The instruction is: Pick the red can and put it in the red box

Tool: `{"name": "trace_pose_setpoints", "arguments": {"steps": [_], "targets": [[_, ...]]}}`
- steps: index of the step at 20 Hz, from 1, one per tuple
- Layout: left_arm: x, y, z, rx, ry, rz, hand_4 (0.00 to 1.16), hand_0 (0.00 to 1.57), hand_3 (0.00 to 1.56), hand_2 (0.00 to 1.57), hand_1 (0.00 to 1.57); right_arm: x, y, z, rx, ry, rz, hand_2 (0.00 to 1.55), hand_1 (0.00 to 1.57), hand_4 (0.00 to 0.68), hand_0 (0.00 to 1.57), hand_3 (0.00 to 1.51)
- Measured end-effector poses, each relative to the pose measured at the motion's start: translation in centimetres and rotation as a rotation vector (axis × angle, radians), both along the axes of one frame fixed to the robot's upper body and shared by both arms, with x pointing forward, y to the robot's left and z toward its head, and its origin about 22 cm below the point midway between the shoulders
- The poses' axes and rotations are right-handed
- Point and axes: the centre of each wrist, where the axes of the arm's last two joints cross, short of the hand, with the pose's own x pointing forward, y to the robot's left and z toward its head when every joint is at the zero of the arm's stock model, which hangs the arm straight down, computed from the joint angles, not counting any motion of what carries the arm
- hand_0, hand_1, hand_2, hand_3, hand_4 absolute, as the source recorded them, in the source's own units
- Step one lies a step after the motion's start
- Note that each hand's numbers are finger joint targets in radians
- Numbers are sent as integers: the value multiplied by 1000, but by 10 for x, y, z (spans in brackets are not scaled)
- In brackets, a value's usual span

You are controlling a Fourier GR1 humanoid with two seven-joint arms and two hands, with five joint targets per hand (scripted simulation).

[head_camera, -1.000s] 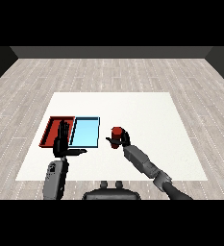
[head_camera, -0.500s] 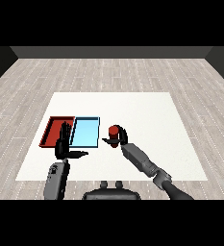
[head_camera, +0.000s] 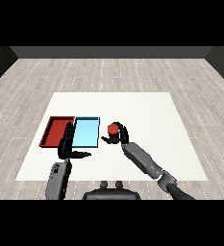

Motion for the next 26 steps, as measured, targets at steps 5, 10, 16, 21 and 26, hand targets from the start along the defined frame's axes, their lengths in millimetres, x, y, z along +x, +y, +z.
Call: {"name": "trace_pose_setpoints", "arguments": {"steps": [5,10,16,21,26], "targets": [[3,-21,6,3,33,-38,0,0,0,0,0,-3,-2,30,23,-69,5,1432,1445,651,1445,1387],[4,-33,11,5,56,-57,0,0,0,0,0,-11,-9,51,38,-107,9,1425,1445,655,1445,1381],[2,-54,17,1,99,-91,0,0,0,0,0,-20,-15,56,57,-122,5,1425,1445,655,1445,1381],[9,-75,13,-8,134,-137,0,0,0,0,0,-22,-12,50,78,-117,6,1447,1453,661,1453,1398],[21,-93,3,-12,183,-161,0,0,0,0,0,-31,-15,49,92,-113,18,1450,1457,632,1457,1391]]}}
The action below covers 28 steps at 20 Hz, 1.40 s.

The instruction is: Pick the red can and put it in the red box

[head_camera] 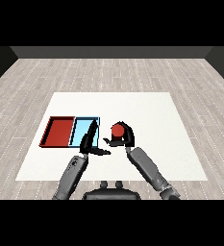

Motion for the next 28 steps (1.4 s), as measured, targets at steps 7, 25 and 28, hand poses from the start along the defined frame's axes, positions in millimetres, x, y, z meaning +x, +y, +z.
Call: {"name": "trace_pose_setpoints", "arguments": {"steps": [7,25,28], "targets": [[1,-15,-18,-13,46,-30,0,0,0,0,0,3,14,5,2,-12,9,1438,1443,631,1443,1389],[13,-42,-37,-39,88,-76,0,0,0,0,0,-5,36,16,26,-10,63,1447,1494,617,1494,1378],[14,-43,-35,-37,82,-81,0,0,0,0,0,-6,44,17,29,-10,72,1451,1494,617,1494,1376]]}}
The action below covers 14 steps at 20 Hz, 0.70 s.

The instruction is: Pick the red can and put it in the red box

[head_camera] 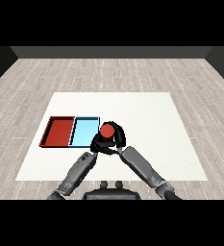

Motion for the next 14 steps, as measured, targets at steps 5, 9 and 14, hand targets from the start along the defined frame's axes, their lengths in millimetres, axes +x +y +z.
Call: {"name": "trace_pose_setpoints", "arguments": {"steps": [5,9,14], "targets": [[-2,-2,3,12,-6,6,157,0,0,0,0,-4,7,-3,-12,0,6,1458,1476,642,1476,1371],[0,0,3,39,-8,28,604,0,0,0,0,-4,12,-7,-24,-3,17,1446,1458,626,1458,1366],[1,-2,2,53,30,155,922,1571,1429,1533,1571,-3,15,-6,-31,-2,34,1448,1470,628,1470,1373]]}}
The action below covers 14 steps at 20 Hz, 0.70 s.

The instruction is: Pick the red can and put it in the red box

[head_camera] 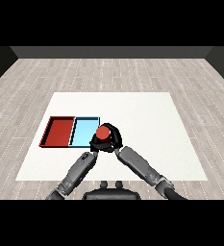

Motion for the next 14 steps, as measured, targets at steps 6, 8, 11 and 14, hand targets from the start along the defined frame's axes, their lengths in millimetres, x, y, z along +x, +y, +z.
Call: {"name": "trace_pose_setpoints", "arguments": {"steps": [6,8,11,14], "targets": [[1,-9,0,50,37,70,971,1562,1409,1508,1562,-1,-6,3,9,-3,-4,1454,1499,606,1499,1380],[1,-8,0,55,20,91,1000,1571,1409,1517,1571,-5,-6,2,17,-5,-4,1447,1471,609,1471,1378],[3,-7,3,54,9,126,937,1571,1413,1520,1571,-4,-6,6,29,2,-3,1442,1437,622,1437,1379],[3,-7,4,61,-11,147,1041,1571,1436,1528,1571,-7,-5,5,49,1,-2,1414,1422,474,1422,1363]]}}
